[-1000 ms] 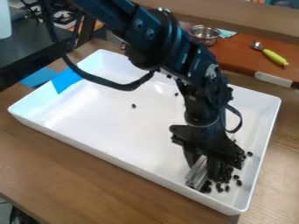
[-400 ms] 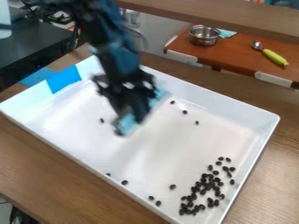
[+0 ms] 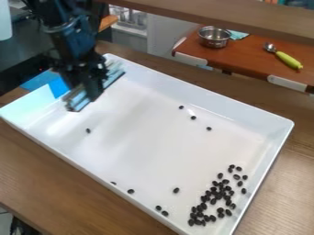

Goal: Sweep into pile

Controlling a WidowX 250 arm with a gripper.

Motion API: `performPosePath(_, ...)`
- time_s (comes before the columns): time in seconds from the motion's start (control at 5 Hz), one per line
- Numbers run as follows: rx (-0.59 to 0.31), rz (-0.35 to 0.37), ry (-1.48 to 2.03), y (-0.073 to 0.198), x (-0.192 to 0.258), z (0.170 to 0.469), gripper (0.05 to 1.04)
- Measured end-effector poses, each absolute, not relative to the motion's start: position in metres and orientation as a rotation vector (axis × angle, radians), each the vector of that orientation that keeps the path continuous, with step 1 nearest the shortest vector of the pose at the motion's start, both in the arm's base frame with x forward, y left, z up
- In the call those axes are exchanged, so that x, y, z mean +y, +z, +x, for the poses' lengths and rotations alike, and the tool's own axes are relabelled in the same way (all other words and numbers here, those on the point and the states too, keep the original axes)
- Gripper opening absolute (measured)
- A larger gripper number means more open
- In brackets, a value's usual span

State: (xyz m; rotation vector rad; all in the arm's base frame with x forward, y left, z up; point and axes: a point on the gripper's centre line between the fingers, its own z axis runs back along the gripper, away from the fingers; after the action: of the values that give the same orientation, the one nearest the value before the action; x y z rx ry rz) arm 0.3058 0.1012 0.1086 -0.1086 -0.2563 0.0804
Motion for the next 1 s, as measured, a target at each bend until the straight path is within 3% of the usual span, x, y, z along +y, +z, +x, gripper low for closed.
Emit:
performPosePath(0.4,-0.307,0.118,0.014,0.077,0.156,0.32,0.387)
performPosePath(0.6,-0.288,0.193,-0.085,0.061,0.164,0.316,0.387)
performPosePath(0.8,-0.255,0.248,-0.143,0.048,0.162,0.307,0.387)
performPosePath(1.0,-0.251,0.254,-0.191,0.042,0.146,0.301,0.387)
